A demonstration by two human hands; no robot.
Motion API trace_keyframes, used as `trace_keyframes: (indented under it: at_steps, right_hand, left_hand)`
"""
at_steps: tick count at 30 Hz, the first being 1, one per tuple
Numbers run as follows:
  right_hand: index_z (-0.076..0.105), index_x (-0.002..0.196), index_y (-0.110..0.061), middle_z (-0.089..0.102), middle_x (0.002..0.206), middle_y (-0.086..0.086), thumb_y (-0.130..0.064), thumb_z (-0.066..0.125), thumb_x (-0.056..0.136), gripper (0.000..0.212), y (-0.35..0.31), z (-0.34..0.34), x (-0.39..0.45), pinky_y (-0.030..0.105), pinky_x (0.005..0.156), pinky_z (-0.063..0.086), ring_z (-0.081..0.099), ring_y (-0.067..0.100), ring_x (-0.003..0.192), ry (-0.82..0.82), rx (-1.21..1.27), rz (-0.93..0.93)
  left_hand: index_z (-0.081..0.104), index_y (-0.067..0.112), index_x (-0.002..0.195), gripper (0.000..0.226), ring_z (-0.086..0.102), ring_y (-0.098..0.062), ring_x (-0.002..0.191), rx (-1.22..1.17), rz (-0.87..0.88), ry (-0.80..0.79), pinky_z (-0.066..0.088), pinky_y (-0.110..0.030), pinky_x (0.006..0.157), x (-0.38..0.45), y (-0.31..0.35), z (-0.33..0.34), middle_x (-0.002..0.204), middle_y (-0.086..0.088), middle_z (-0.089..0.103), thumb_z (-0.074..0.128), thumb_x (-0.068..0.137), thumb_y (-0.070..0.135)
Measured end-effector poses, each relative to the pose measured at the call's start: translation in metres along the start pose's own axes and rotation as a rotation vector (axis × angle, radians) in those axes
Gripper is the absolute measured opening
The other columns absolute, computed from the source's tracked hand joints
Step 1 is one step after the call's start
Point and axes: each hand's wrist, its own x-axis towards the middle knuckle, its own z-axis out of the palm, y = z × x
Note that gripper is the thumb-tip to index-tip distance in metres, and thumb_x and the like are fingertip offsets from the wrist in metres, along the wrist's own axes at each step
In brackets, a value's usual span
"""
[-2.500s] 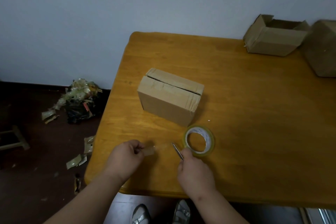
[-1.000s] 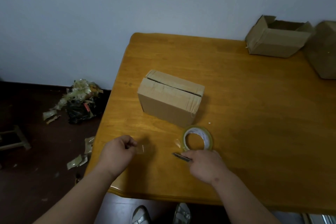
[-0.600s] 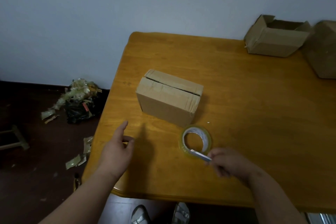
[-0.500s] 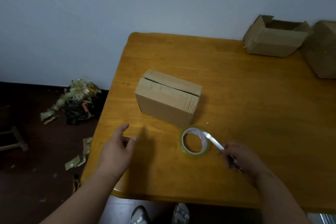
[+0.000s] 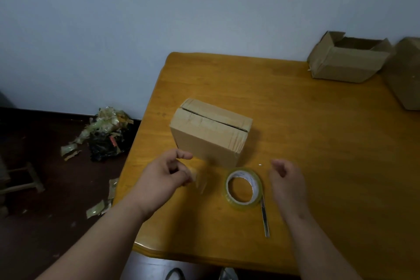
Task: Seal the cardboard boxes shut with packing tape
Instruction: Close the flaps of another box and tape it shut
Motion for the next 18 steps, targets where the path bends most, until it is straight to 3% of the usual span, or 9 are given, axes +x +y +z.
trace_keyframes:
  at_steps: [2, 4, 7, 10, 14, 18]
  right_hand:
    - [0.063, 0.111, -0.023, 0.063, 0.106, -0.006, -0.019, 0.060, 0.096, 0.016, -0.034, -0.001, -0.006, 0.022, 0.074, 0.046, 0.059, 0.006, 0.095, -0.126, 0.182, -0.077]
    - [0.065, 0.113, -0.025, 0.067, 0.111, -0.006, -0.023, 0.062, 0.095, 0.019, -0.057, 0.003, -0.011, 0.028, 0.083, 0.051, 0.062, 0.009, 0.102, -0.342, 0.345, -0.056]
    - [0.059, 0.123, -0.026, 0.064, 0.124, -0.001, -0.036, 0.064, 0.083, 0.041, -0.072, 0.011, -0.016, 0.041, 0.105, 0.044, 0.057, 0.017, 0.117, -0.682, 0.601, 0.147]
    - [0.059, 0.124, -0.021, 0.067, 0.121, 0.004, -0.040, 0.071, 0.077, 0.052, -0.072, 0.016, -0.016, 0.043, 0.107, 0.038, 0.058, 0.022, 0.116, -0.883, 0.703, 0.286]
    - [0.063, 0.114, -0.003, 0.068, 0.094, 0.011, -0.032, 0.067, 0.074, 0.049, -0.067, 0.016, -0.009, 0.032, 0.079, 0.047, 0.064, 0.021, 0.086, -0.950, 0.765, 0.243]
    - [0.064, 0.095, -0.007, 0.064, 0.077, 0.006, -0.024, 0.073, 0.071, 0.031, -0.073, 0.018, -0.004, 0.028, 0.067, 0.045, 0.059, 0.016, 0.071, -0.896, 0.717, 0.138]
  left_hand:
    - [0.059, 0.014, 0.110, 0.025, 0.064, -0.014, 0.070, -0.065, 0.038, -0.034, 0.049, -0.025, 0.068, 0.001, 0.018, 0.000, 0.073, -0.007, 0.070, 0.059, 0.091, -0.003]
    - [0.060, 0.011, 0.108, 0.023, 0.062, -0.016, 0.068, -0.121, 0.086, -0.060, 0.049, -0.024, 0.065, 0.002, 0.036, 0.000, 0.071, -0.007, 0.069, 0.059, 0.090, -0.004]
    - [0.062, 0.009, 0.107, 0.025, 0.060, -0.017, 0.066, -0.205, 0.141, -0.074, 0.050, -0.023, 0.063, 0.003, 0.056, -0.002, 0.068, -0.008, 0.065, 0.067, 0.083, 0.005]
    - [0.062, 0.007, 0.105, 0.032, 0.060, -0.019, 0.067, -0.243, 0.151, -0.057, 0.050, -0.022, 0.061, 0.003, 0.066, -0.005, 0.068, -0.008, 0.064, 0.063, 0.074, 0.013]
    - [0.062, 0.005, 0.105, 0.033, 0.059, -0.023, 0.070, -0.237, 0.134, -0.007, 0.050, -0.023, 0.061, 0.005, 0.065, -0.010, 0.069, -0.011, 0.063, 0.064, 0.073, 0.013]
    - [0.062, 0.004, 0.107, 0.033, 0.061, -0.020, 0.068, -0.187, 0.106, 0.014, 0.050, -0.022, 0.061, 0.008, 0.058, -0.018, 0.068, -0.008, 0.066, 0.066, 0.076, 0.010]
